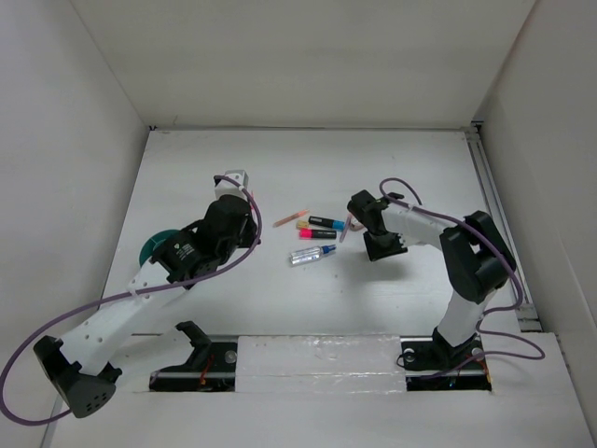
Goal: Sort the stationery into containers
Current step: Close the pen cap on the pen.
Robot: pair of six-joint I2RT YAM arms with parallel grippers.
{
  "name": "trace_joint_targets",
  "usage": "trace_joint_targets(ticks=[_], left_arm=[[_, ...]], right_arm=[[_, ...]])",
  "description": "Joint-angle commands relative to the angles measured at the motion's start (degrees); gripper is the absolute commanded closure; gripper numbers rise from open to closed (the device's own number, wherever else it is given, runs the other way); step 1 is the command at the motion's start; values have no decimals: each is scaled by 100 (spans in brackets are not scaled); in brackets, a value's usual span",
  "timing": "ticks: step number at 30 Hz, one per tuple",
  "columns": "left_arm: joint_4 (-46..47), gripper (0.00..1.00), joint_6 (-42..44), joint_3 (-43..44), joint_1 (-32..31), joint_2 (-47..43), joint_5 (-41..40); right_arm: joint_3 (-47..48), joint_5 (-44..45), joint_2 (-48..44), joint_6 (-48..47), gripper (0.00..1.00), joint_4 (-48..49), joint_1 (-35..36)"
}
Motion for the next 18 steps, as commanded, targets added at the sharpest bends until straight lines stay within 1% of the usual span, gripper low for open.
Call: trace_joint_targets(ticks=[1,2,3,6,10,11,12,14,16,18], left_arm=[[106,100,30,-27,29,-89,-91],[106,100,30,-27,29,-89,-91],[106,100,-22,-27,29,-89,-144],[106,100,-23,-27,29,-89,-144],[106,100,-23,-27,29,-89,-144],[106,100,-23,-27,29,-89,-144],[106,100,-23,-27,29,-89,-144],[106,100,-23,-27,29,-89,-144],[106,100,-23,-27,29,-89,-144],[106,100,-23,-27,29,-141,-57]], right_arm=[[-129,-154,351,129,58,361,-22],[-129,-155,352,129,60,361,-22],[-129,-155,404,129,68,431,-22],[-182,-269,527,77,80,545,-74],[-305,-321,580,76,84,774,-75],[-305,-322,580,76,86,774,-75],[-357,-322,580,24,92,896,-75],[-358,-322,528,-55,99,1011,-75],[-419,-322,371,-125,100,1073,-75],[-350,-16,194,-249,100,1073,-22]])
